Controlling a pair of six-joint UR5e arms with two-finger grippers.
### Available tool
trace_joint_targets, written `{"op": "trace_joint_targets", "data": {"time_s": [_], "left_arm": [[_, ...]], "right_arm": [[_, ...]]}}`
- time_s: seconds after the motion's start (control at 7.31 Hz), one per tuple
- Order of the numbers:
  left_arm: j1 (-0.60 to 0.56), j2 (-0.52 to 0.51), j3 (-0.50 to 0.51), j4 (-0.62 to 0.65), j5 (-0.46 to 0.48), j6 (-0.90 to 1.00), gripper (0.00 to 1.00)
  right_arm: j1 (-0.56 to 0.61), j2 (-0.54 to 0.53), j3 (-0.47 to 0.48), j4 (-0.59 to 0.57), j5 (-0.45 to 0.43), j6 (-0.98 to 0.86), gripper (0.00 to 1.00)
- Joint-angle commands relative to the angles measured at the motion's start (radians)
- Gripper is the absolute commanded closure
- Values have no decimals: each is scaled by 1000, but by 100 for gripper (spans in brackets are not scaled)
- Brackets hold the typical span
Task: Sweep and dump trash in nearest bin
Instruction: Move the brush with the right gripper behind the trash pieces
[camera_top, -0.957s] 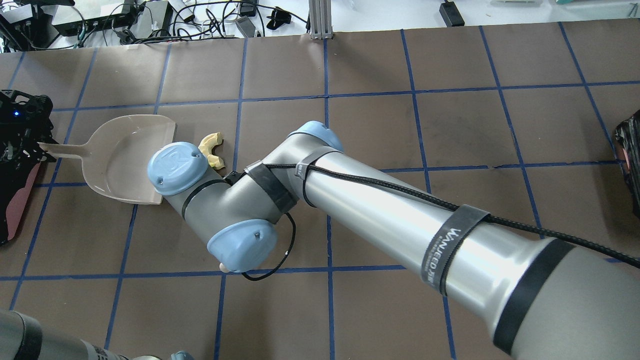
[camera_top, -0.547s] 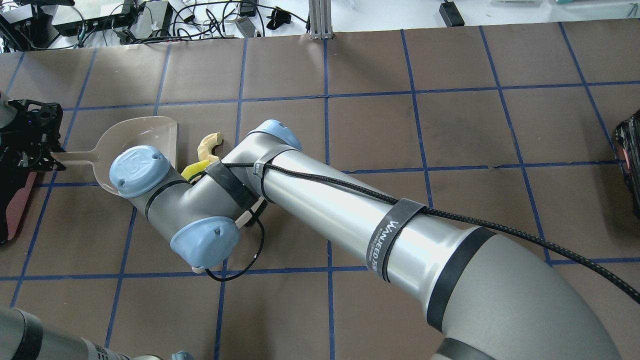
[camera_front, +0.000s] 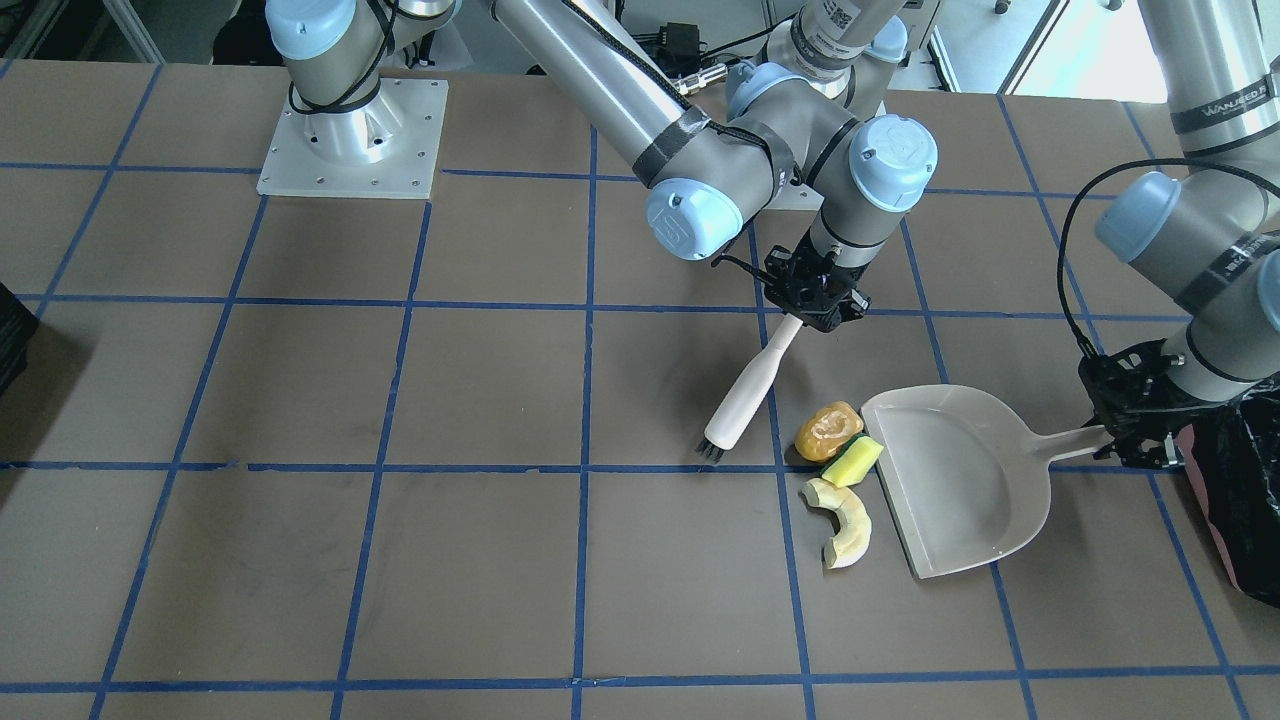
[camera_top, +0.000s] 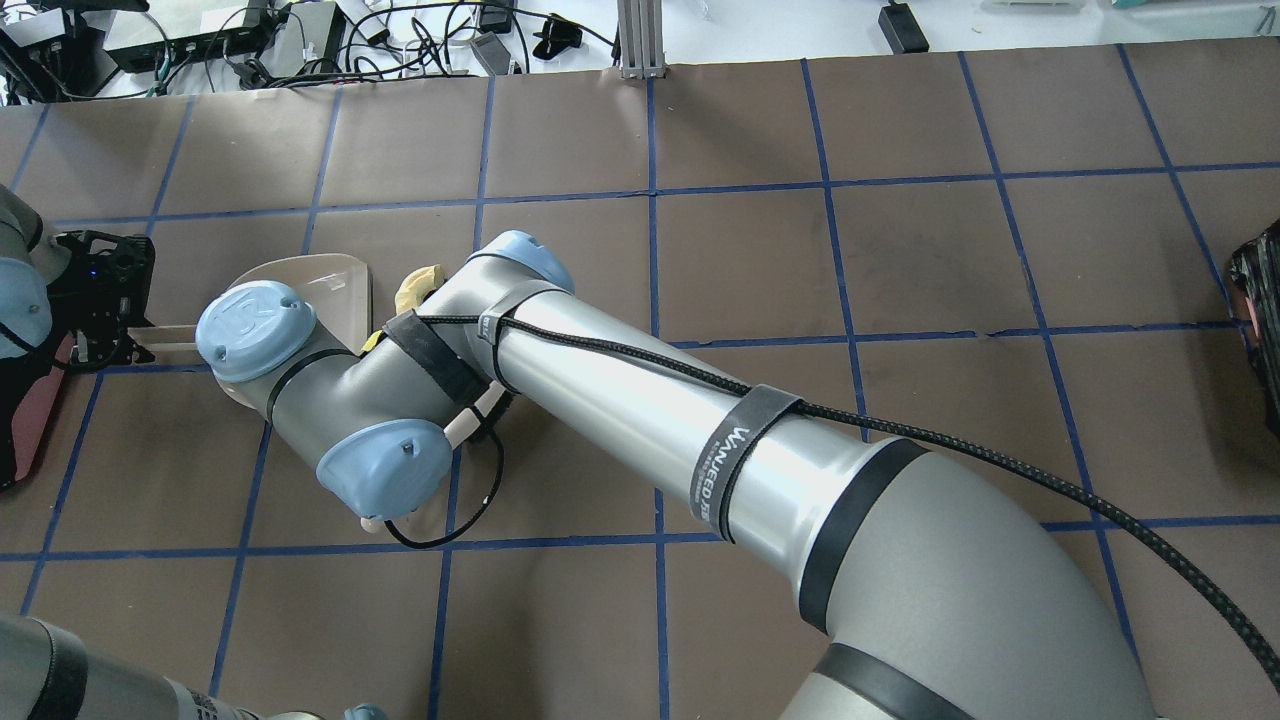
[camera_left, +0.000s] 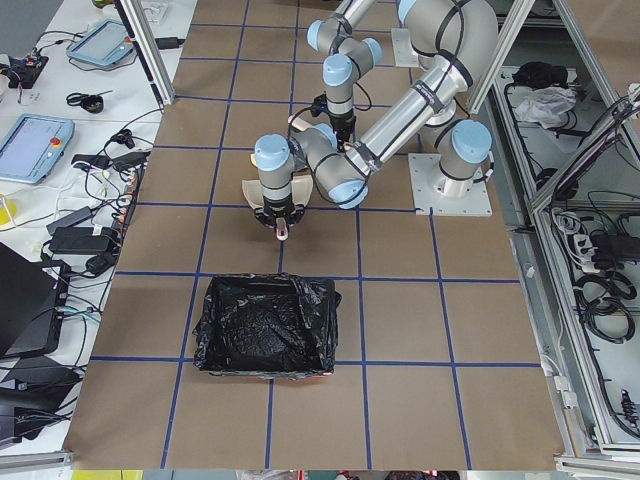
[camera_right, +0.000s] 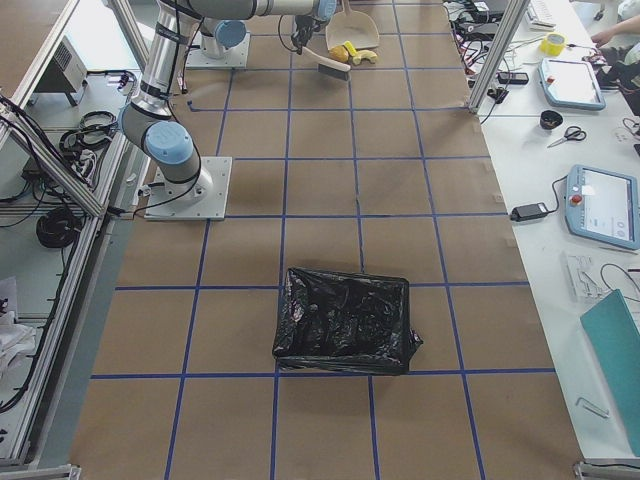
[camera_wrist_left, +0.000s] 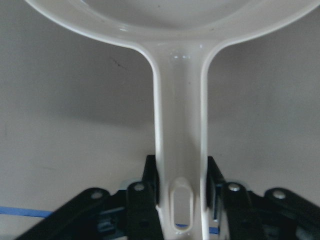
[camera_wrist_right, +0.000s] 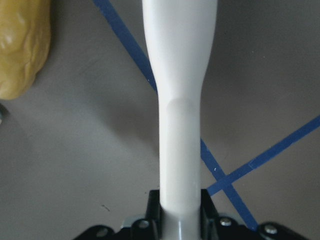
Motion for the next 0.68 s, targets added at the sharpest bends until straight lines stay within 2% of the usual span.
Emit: {"op": "trace_joint_targets", "data": {"time_s": [0.0,0.55], "left_arm": [[-26,8,-8,7,2,22,100],[-33,-6,-5,33,-1,67,100]], "right_arm": [[0,20,-25,-1,0,-15,100],[-9,75,-103,-1,1,-101,100]]}}
